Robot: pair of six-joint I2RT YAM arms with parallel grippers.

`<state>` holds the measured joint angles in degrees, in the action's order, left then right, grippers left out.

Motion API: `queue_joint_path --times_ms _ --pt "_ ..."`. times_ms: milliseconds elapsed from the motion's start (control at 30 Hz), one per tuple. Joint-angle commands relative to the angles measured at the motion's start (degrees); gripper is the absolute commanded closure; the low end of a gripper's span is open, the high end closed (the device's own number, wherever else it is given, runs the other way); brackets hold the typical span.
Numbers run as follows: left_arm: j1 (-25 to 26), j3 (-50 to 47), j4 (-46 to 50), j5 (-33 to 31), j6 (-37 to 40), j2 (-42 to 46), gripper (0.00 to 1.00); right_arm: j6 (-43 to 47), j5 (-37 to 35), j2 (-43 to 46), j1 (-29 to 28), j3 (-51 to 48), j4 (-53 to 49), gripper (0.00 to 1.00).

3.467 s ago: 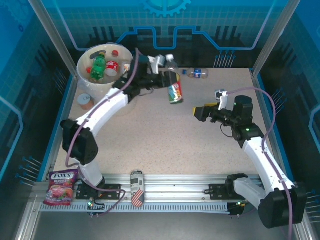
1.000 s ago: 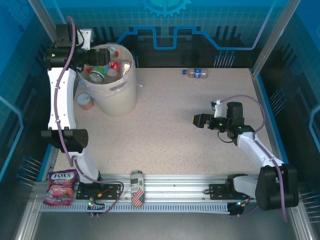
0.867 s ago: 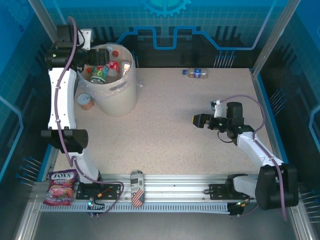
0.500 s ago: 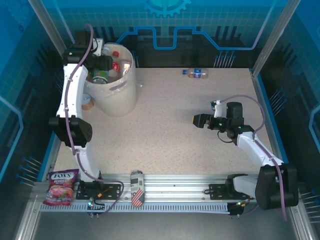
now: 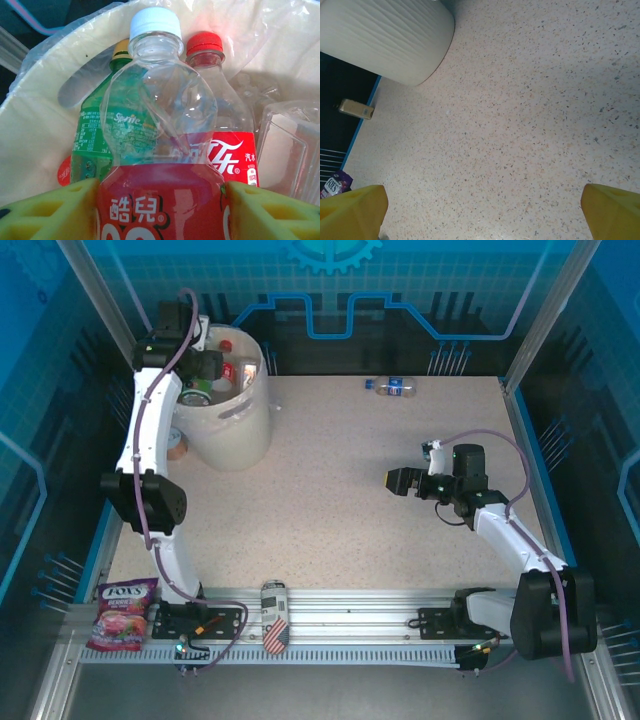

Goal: Put the plastic bottles in the bin

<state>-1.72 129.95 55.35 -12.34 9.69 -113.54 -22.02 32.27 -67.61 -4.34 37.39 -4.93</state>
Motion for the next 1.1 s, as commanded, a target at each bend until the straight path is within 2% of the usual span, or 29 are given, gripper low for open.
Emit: queue_joint_path --times_ms 0,133,267,467,767,900,1067 --pt "-1.3 -1.8 2.7 -5.2 1.3 -1.6 0.24 0.9 -1.6 1.2 -0.1 1.3 -0.6 0.00" --pt "-1.3 -1.1 2.5 -2.7 0.4 -0.4 0.10 0.9 -2.7 1.8 -0.1 1.6 -0.8 0.00" --pt "-1.2 -0.8 1.8 1.4 -0.9 1.3 0.03 0.7 -3.3 1.8 -0.1 2.6 -0.8 0.00" --pt "-0.9 1.1 1.2 5.6 -2.6 4.8 0.01 0.3 -7.0 1.2 -0.1 5.6 -1.3 0.00" --pt "1.8 1.4 2.6 3.0 -2.3 10.3 0.01 3.2 -19.8 -6.7 -0.1 15.5 -1.3 0.03" --pt "5.5 -5.6 -0.1 1.3 -4.1 17.2 0.01 5.3 -25.6 -14.6 -0.2 22.1 0.3 0.07" --pt "14.1 -23.1 -10.6 3.1 -9.4 28.9 0.01 5.0 -29.4 -27.9 0.0 32.3 2.4 0.10"
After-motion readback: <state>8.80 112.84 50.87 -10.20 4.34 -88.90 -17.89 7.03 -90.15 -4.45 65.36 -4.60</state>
